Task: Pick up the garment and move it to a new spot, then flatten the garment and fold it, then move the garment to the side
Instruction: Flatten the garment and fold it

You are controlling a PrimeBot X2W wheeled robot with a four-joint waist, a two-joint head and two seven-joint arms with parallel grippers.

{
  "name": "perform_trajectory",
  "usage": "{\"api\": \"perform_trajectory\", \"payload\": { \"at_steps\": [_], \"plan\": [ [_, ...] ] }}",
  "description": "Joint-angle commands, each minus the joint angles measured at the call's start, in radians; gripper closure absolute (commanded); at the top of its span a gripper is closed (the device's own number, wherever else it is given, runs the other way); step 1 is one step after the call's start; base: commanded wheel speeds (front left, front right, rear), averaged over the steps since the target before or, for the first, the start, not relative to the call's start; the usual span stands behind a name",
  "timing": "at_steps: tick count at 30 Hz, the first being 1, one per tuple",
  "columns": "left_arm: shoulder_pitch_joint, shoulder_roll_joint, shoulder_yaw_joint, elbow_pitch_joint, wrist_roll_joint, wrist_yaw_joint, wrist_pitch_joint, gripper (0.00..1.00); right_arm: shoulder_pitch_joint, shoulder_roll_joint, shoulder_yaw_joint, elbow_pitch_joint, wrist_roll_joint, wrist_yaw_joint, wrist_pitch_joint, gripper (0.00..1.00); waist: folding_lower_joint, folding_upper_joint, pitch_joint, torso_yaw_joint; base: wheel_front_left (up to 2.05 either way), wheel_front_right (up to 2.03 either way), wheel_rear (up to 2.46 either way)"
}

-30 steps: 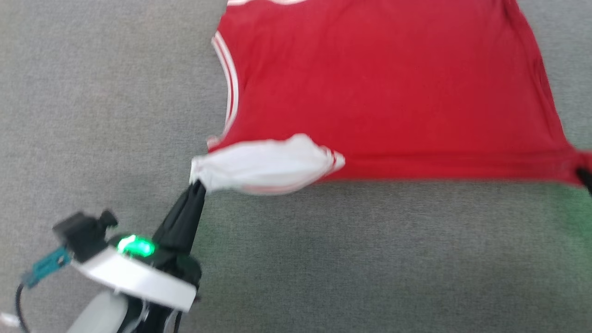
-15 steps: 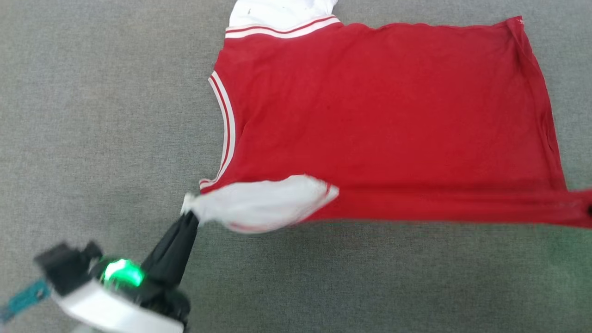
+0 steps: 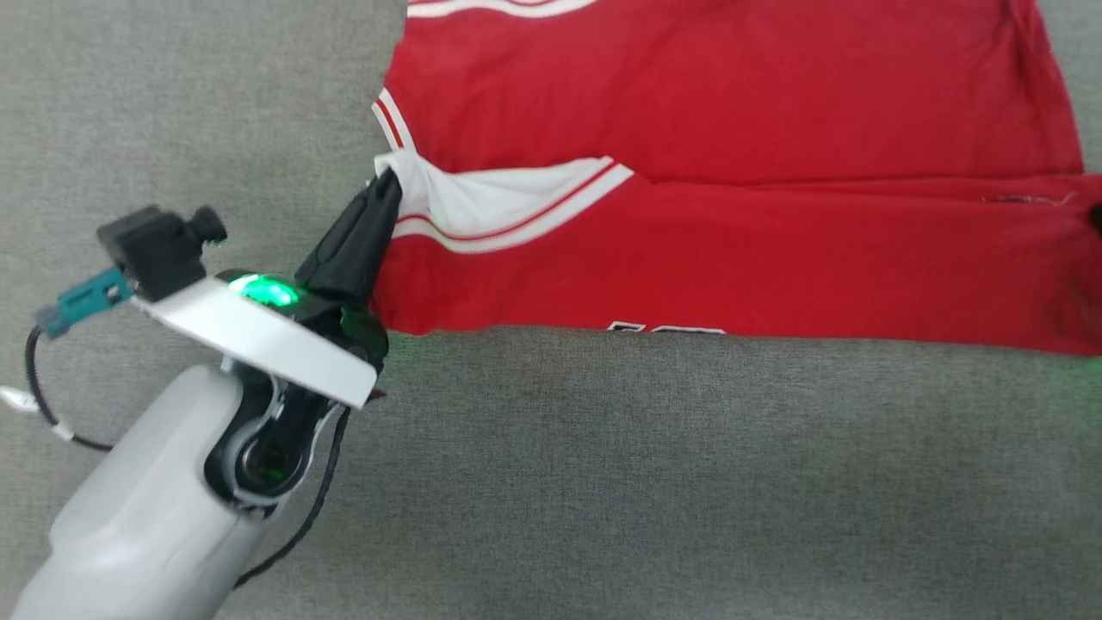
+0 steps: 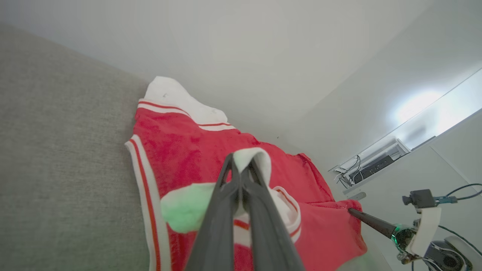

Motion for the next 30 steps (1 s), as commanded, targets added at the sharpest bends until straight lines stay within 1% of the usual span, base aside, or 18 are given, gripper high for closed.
{"api": "perform_trajectory", "payload": {
  "at_steps": [1,4,7,8,9,10,11,12,14,15,17,20,22,26,30],
  "plan": [
    [-0.039,-0.003,-0.022,0.046,-0.025,0.003,-0.004,1.00,-0.036,-0.002,0.022,0.040,-0.006,0.000,-0.012,1.00,0.0000,0.0000,0.025,-0.001,0.00,0.00,0.00],
    [-0.091,-0.005,-0.056,0.124,-0.047,0.003,-0.009,1.00,-0.074,-0.006,0.058,0.098,-0.008,0.000,-0.033,1.00,0.0000,0.0000,0.040,-0.002,0.00,0.00,0.00],
    [-0.128,-0.007,-0.093,0.192,-0.050,0.003,-0.013,1.00,-0.094,-0.005,0.097,0.139,-0.002,0.000,-0.061,1.00,0.0000,0.0000,0.044,-0.004,0.00,0.00,0.00],
    [-0.140,0.000,-0.107,0.215,-0.038,0.003,-0.013,1.00,-0.097,-0.005,0.110,0.153,0.001,0.000,-0.070,1.00,0.0000,0.0000,0.043,-0.005,0.00,0.00,0.00],
    [-0.150,0.005,-0.123,0.233,-0.026,0.003,-0.015,0.79,-0.104,-0.005,0.124,0.162,0.002,0.000,-0.081,0.92,0.0000,0.0000,0.039,-0.007,0.00,0.00,0.00],
    [-0.160,0.007,-0.135,0.242,-0.020,0.003,-0.016,0.53,-0.107,-0.006,0.133,0.169,0.005,0.000,-0.094,0.69,0.0000,0.0000,0.034,-0.008,0.00,0.00,0.00],
    [-0.172,0.018,-0.146,0.254,-0.004,0.003,-0.018,0.13,-0.108,-0.009,0.144,0.177,0.008,0.000,-0.106,0.43,0.0000,0.0000,0.027,-0.009,0.00,0.00,0.00],
    [-0.184,0.030,-0.161,0.262,0.015,0.003,-0.019,0.00,-0.108,-0.012,0.154,0.186,0.011,0.000,-0.115,0.00,0.0000,0.0000,0.017,-0.010,0.00,0.00,0.00],
    [-0.206,0.056,-0.190,0.264,0.035,0.003,-0.021,0.00,-0.107,-0.016,0.162,0.194,0.021,0.000,-0.134,0.00,0.0000,0.0000,-0.004,-0.010,0.00,0.00,0.00],
    [-0.206,0.056,-0.190,0.264,0.035,0.003,-0.021,0.00,-0.107,-0.016,0.162,0.194,0.021,0.000,-0.134,0.00,0.0000,0.0000,-0.004,-0.010,0.00,0.00,0.00],
    [-0.229,0.094,-0.217,0.259,0.066,0.003,-0.019,0.00,-0.104,-0.025,0.169,0.194,0.027,0.000,-0.151,0.00,0.0000,0.0000,-0.028,-0.010,0.00,0.00,0.00],
    [-0.268,0.152,-0.255,0.244,0.095,0.003,0.022,0.00,-0.089,-0.030,0.170,0.192,0.036,0.000,-0.171,0.00,0.0000,0.0000,-0.063,-0.004,0.00,0.00,0.00],
    [-0.289,0.183,-0.280,0.228,0.109,0.004,0.088,0.00,-0.081,-0.031,0.169,0.186,0.039,0.000,-0.180,0.00,0.0000,0.0000,-0.083,-0.002,0.00,0.00,0.00],
    [-0.316,0.242,-0.335,0.167,0.131,0.055,0.263,0.00,-0.065,-0.023,0.174,0.184,0.045,0.000,-0.188,0.00,0.0000,0.0000,-0.114,-0.005,0.00,0.00,0.00],
    [-0.277,0.291,-0.396,0.089,0.055,0.116,0.494,0.00,-0.053,-0.010,0.184,0.181,0.043,0.000,-0.194,0.00,0.0000,0.0000,-0.126,-0.020,0.00,0.00,0.00]
  ]
}}
